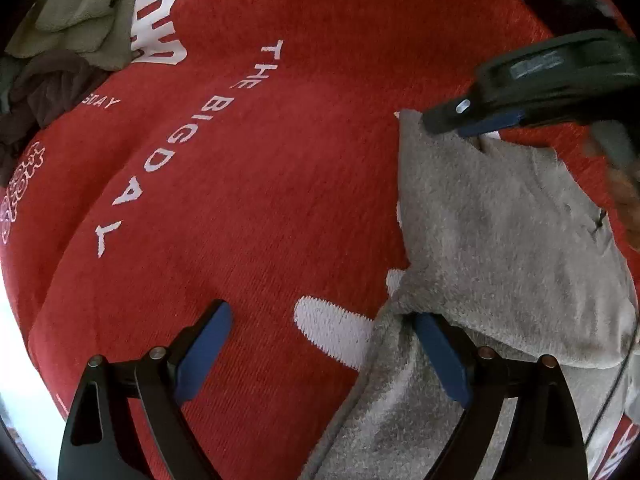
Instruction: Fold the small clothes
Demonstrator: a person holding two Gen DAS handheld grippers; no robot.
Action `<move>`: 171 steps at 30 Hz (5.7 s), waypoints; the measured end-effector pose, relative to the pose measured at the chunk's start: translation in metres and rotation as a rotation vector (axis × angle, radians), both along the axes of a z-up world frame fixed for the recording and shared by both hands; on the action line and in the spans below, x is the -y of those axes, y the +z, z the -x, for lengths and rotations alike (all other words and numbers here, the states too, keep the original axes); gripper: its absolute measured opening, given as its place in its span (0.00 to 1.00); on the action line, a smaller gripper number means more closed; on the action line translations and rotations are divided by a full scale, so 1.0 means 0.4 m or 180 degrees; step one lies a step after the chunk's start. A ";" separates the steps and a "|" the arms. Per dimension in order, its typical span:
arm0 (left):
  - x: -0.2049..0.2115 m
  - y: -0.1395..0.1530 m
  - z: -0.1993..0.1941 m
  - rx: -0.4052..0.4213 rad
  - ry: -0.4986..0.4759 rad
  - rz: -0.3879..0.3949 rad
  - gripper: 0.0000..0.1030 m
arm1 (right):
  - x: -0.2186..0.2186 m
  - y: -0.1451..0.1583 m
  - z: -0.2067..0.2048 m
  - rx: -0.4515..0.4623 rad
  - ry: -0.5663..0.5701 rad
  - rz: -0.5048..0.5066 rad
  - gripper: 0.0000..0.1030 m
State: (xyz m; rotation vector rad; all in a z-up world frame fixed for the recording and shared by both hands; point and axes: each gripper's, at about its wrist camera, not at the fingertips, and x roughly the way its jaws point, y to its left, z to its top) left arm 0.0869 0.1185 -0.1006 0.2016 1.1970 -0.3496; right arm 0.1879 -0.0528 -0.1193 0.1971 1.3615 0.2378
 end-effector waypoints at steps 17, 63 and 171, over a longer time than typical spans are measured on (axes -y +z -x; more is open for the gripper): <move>-0.075 0.034 0.003 -0.0047 0.0112 0.0065 0.90 | -0.051 -0.020 -0.022 0.0050 -0.0271 0.0139 0.24; 0.606 0.093 0.555 -0.0228 -0.1905 -0.0444 0.93 | 0.494 0.088 1.547 0.0177 -0.4589 -0.0579 0.47; 0.296 -0.011 0.095 -0.0336 -0.0829 -0.0120 1.00 | 0.426 -0.015 1.102 0.0327 -0.4344 -0.1579 0.17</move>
